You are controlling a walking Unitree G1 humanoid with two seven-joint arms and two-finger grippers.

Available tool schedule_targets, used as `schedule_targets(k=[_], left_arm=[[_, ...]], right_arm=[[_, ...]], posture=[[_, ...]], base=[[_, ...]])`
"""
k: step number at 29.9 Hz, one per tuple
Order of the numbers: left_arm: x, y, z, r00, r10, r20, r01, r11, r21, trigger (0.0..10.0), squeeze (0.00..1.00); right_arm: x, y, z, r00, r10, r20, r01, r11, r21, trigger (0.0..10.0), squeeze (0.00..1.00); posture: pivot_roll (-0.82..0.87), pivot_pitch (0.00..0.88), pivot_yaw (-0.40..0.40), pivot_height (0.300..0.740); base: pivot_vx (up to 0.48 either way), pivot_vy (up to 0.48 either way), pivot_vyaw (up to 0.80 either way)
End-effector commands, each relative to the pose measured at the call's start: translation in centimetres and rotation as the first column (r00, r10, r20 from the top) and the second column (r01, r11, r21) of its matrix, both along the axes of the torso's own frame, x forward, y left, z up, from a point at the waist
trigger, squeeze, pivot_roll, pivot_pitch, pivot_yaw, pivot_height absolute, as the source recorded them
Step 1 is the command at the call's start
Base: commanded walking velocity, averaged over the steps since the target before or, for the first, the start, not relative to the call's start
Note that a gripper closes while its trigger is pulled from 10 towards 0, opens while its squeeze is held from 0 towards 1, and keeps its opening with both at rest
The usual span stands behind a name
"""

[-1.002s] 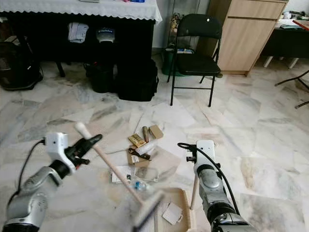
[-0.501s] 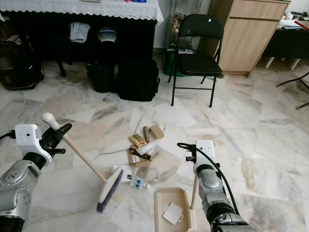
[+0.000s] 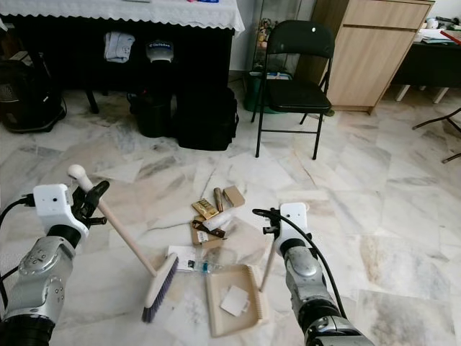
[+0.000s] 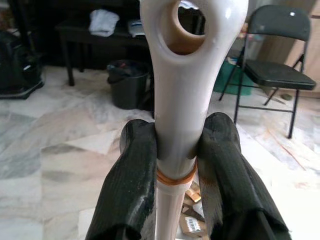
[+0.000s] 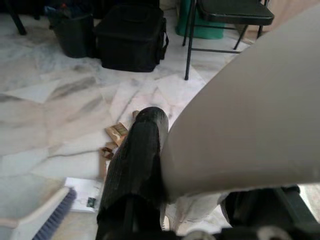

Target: Sweep floor

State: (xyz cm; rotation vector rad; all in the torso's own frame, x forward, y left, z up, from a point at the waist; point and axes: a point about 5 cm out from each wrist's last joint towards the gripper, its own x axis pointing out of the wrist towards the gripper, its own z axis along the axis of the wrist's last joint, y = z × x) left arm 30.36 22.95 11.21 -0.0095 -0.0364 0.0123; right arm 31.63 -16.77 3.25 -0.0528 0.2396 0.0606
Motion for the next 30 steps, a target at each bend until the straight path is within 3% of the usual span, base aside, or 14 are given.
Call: schedule_targets(k=[1,11,18,23,30], left_arm=[[0.5,-0.4,0.8,0.999,-0.01,0.047,0.009,1.0,0.018,10.0,0.0],[0.6,0.0,1.0,0.995,0.046,0.084,-0.055,0.993,0.108,10.0,0.0],[0.4,0.2,1.0,0.985,0.132,0.107,-0.148,0.976,0.16,10.0,0.0],[0.1,-0.1,0.8,0.971,0.194,0.138,-0.213,0.967,0.14,10.0,0.0],[0.2,-1.5,0.7,0.966,0.209,0.154,-0.222,0.973,0.07,10.0,0.0]], right_arm=[[0.8,-0.3,1.5,0.997,-0.006,0.077,0.006,1.0,0.001,10.0,0.0],[1.3,0.0,3.5,0.975,0.001,0.223,-0.012,0.999,0.049,10.0,0.0],[1.5,0.6,4.0,0.968,0.01,0.251,-0.027,0.998,0.064,10.0,0.0],[1.4,1.0,4.2,0.964,0.016,0.265,-0.038,0.996,0.078,10.0,0.0],[1.5,1.3,5.2,0.945,0.002,0.326,-0.036,0.995,0.098,10.0,0.0]], posture=[[0.03,0.0,-0.1,0.74],[0.03,0.0,-0.097,0.74],[0.03,0.0,-0.095,0.74],[0.03,0.0,-0.093,0.74],[0.03,0.0,-0.09,0.74]], base=[[0.0,0.0,0.0],[0.0,0.0,0.0],[0.0,0.0,0.0],[0.0,0.0,0.0],[0.0,0.0,0.0]])
